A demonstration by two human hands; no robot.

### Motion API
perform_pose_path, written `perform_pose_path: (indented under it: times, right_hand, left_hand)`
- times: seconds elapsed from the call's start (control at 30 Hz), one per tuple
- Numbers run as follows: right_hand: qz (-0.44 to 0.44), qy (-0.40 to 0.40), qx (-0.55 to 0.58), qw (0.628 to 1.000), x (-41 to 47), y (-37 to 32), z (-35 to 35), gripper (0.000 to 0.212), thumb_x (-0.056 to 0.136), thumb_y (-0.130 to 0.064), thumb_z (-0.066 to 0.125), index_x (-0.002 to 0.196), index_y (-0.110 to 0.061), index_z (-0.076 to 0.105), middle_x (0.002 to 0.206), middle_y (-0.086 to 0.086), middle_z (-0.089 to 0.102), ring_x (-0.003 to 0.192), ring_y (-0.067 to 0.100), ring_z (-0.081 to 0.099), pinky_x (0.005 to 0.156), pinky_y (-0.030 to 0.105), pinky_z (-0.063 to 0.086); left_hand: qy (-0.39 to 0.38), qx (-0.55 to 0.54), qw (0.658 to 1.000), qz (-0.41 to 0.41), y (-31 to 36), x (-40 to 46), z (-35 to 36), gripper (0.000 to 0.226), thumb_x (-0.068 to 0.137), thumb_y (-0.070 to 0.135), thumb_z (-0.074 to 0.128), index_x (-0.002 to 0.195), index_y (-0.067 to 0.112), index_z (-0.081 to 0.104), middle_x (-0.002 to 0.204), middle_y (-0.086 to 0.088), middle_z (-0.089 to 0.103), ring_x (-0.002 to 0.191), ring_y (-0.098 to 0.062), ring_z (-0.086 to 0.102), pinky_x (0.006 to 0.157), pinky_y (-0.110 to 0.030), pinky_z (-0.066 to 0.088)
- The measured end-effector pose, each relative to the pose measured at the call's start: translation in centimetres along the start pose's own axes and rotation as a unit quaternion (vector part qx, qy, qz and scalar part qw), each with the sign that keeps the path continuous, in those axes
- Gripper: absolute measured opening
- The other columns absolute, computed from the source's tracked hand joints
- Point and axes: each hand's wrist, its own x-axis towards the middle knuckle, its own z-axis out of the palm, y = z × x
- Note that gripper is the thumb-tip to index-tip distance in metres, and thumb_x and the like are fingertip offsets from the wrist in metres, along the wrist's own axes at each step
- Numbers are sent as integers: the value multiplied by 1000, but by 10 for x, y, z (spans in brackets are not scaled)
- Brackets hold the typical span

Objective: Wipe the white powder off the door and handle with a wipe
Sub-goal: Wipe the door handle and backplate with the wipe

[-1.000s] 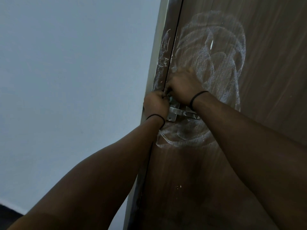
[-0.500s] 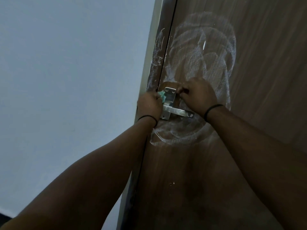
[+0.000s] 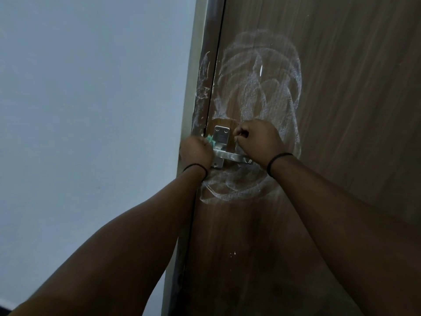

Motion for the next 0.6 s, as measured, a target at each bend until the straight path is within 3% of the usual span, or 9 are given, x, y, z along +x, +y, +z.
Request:
perform_pose_path:
  times: [0.13, 0.23, 0.33, 0.47, 0.6]
  right_hand:
    - [19, -28, 15, 999, -4, 1, 13, 9, 86, -18, 66, 86, -21, 75, 86, -5, 72, 80, 11, 64, 78, 36, 56]
    - [29, -23, 24, 999, -2, -1, 17, 10, 85, -17, 66, 84, -22, 74, 83, -6, 72, 77, 10, 65, 76, 37, 57]
    - [36, 0, 28, 999, 0, -2, 18, 12, 84, -16, 65, 84, -24, 74, 85, -6, 72, 78, 10, 65, 76, 36, 58]
    - [40, -9, 14, 999, -3, -1, 20, 11, 85, -18, 64, 85, -22, 74, 85, -5, 71, 78, 12, 65, 75, 37, 57]
    - [45, -28, -8, 999, -6, -5, 24, 12, 87, -18, 62, 86, -22, 73, 87, -3, 71, 76, 12, 63, 71, 32, 56]
  left_hand:
    - [-40, 24, 999, -22, -20, -9, 0, 16, 89, 17, 64, 81, 7, 73, 77, -7, 69, 71, -19, 64, 65, -29, 53]
    - [-8, 9, 1000, 13, -2, -2, -1, 26, 92, 22, 59, 70, 14, 69, 66, 0, 63, 61, -13, 57, 52, -22, 42]
    - [5, 11, 999, 37, 18, 17, -5, 20, 91, 17, 59, 76, 13, 72, 72, -2, 67, 67, -15, 62, 59, -26, 51]
    - [-25, 67, 996, 48, 7, 15, -7, 16, 91, 20, 64, 81, 9, 71, 71, -2, 64, 56, -5, 53, 50, -14, 35]
    - [-38, 77, 994, 69, 2, 7, -6, 21, 94, 23, 60, 88, 9, 74, 81, -6, 71, 68, -14, 63, 59, -19, 44]
